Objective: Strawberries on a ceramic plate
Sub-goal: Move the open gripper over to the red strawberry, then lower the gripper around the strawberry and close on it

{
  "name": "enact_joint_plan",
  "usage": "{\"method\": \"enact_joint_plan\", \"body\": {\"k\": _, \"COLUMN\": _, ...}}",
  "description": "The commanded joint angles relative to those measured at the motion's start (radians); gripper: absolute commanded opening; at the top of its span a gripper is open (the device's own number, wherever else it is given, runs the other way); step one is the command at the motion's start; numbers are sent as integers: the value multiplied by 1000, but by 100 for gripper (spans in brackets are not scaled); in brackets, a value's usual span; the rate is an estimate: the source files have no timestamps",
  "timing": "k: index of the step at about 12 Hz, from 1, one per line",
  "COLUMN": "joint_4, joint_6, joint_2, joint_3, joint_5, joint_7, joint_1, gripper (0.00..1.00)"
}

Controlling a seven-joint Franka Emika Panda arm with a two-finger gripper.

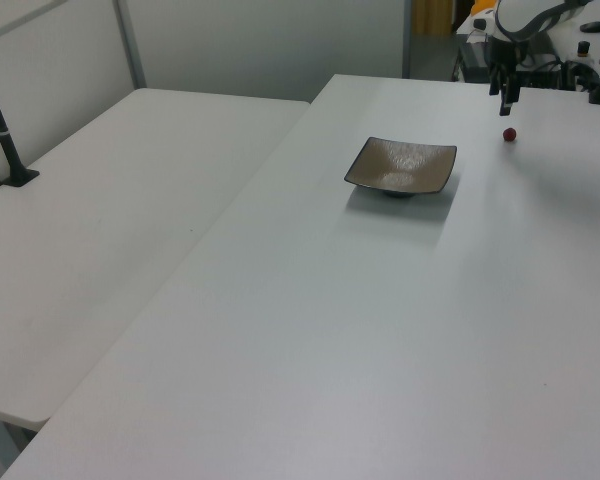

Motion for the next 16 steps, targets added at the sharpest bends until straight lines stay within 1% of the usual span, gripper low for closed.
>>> {"method": "enact_joint_plan", "body": {"k": 1, "joint_4": -12, "joint_6": 69, "joint_2": 37, "joint_3": -6, "joint_5": 7, "joint_7": -88, "joint_1": -25, "gripper": 100}}
{"method": "enact_joint_plan", "body": {"k": 6, "joint_4": -52, "joint_6": 184, "joint_2": 94, "joint_3": -6, "joint_5": 4, "joint_7": -136, "joint_1": -38, "gripper": 100}}
{"method": "enact_joint_plan", "body": {"k": 9, "joint_4": -61, "joint_6": 218, "joint_2": 117, "joint_3": -6, "joint_5": 2, "joint_7": -168, "joint_1": -48, "gripper": 100}}
{"method": "enact_joint_plan", "body": {"k": 11, "joint_4": -61, "joint_6": 239, "joint_2": 129, "joint_3": -6, "joint_5": -13, "joint_7": -180, "joint_1": -50, "gripper": 100}}
{"method": "enact_joint_plan", "body": {"k": 14, "joint_4": -61, "joint_6": 239, "joint_2": 135, "joint_3": -6, "joint_5": -60, "joint_7": -188, "joint_1": -62, "gripper": 90}}
{"method": "enact_joint_plan", "body": {"k": 16, "joint_4": -66, "joint_6": 239, "joint_2": 135, "joint_3": -6, "joint_5": -102, "joint_7": -189, "joint_1": -71, "gripper": 81}}
